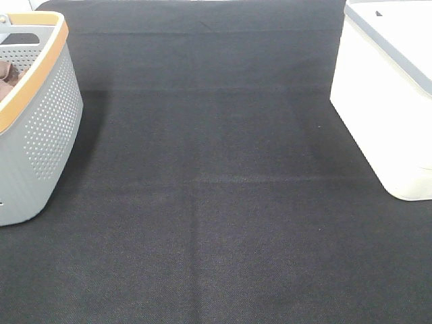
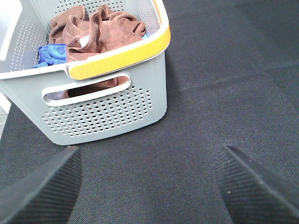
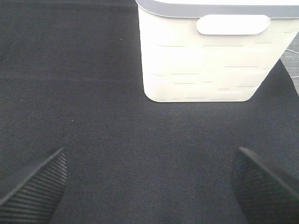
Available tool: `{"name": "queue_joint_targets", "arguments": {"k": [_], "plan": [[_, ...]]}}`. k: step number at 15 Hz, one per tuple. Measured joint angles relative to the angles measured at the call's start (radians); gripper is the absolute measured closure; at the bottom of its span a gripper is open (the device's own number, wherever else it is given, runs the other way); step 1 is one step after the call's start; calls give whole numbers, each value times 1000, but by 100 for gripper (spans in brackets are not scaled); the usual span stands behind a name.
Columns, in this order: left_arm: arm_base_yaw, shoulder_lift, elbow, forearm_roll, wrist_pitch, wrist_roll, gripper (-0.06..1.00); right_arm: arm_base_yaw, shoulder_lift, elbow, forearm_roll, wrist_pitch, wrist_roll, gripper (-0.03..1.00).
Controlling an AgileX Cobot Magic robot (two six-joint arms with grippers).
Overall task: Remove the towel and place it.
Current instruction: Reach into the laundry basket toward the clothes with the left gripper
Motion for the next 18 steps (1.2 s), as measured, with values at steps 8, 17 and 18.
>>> {"name": "queue_joint_targets", "arguments": {"k": [8,17,18], "plan": [[0,0,0,0,0,0,19,0,0,0,0,0,0,7],[0,0,0,0,0,0,19,0,0,0,0,0,0,7],[0,0,0,0,0,0,19,0,0,0,0,0,0,7]]}}
